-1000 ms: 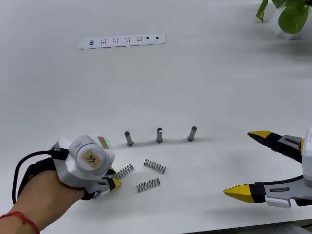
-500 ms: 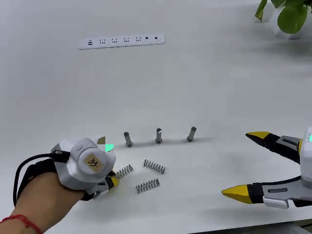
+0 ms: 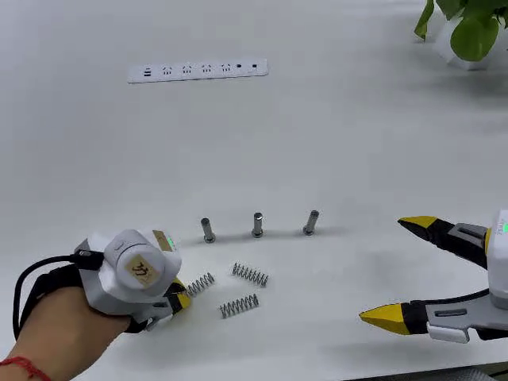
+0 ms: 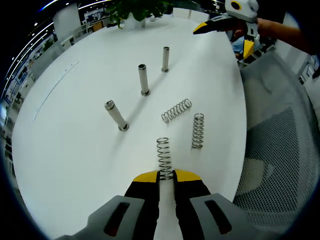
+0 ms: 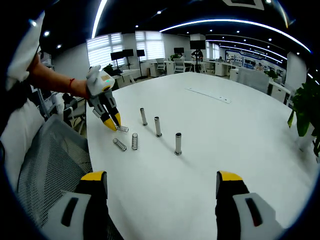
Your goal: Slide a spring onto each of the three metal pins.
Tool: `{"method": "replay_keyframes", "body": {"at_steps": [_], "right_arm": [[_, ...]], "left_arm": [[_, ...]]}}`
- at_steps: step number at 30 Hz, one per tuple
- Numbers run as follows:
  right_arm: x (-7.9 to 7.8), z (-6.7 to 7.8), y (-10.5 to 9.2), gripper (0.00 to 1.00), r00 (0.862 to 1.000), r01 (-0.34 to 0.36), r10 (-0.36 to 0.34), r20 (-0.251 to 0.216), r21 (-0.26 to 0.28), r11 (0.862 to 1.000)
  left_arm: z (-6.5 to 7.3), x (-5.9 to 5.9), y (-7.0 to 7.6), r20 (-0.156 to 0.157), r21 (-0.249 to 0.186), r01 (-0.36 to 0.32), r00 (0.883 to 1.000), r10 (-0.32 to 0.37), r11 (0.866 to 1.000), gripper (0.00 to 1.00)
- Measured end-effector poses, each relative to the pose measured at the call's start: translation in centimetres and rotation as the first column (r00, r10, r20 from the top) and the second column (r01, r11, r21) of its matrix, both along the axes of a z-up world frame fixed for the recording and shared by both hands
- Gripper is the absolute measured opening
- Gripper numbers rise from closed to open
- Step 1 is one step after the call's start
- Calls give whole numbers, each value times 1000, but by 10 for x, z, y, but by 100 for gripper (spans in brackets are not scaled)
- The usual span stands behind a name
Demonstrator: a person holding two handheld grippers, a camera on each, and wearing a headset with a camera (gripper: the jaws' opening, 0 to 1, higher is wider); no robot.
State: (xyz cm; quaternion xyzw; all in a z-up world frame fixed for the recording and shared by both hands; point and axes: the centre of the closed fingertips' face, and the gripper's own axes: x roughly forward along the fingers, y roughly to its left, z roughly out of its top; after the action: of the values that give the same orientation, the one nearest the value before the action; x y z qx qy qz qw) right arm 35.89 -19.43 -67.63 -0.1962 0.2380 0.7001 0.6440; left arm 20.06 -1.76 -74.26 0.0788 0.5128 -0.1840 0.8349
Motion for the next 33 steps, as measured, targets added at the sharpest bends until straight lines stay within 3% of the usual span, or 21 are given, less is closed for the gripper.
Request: {"method": "replay_keyframes", "body": {"at_steps": [8, 12, 16, 21, 26, 29, 33], "right_arm": [[-4, 16, 9, 89, 1000, -20, 20, 8, 22, 1000], [-12, 29, 19, 87, 999, -40, 40, 10, 46, 998], [-19, 44, 32, 83, 999, -38, 41, -27, 88, 995], [-39, 68, 56, 76, 990, -8, 32, -140, 174, 985], [-60, 79, 80, 65, 967, 38, 20, -253, 220, 975], [-68, 83, 94, 58, 936, 98, -8, -351, 240, 966], [-75, 88, 106, 47, 893, 161, -33, -448, 249, 955]], "left_arm": [[23, 2, -4, 73, -39, -30, 997, 33, 999, 10], [41, 8, -10, 140, -91, -55, 988, 67, 994, 10], [56, 13, -14, 190, -127, -70, 977, 93, 989, 10], [77, 24, -22, 266, -185, -86, 955, 134, 979, 10], [95, 33, -32, 326, -235, -83, 932, 158, 969, 10], [110, 42, -42, 375, -281, -73, 910, 180, 957, 10], [122, 48, -48, 413, -307, -61, 891, 190, 950, 10]]}}
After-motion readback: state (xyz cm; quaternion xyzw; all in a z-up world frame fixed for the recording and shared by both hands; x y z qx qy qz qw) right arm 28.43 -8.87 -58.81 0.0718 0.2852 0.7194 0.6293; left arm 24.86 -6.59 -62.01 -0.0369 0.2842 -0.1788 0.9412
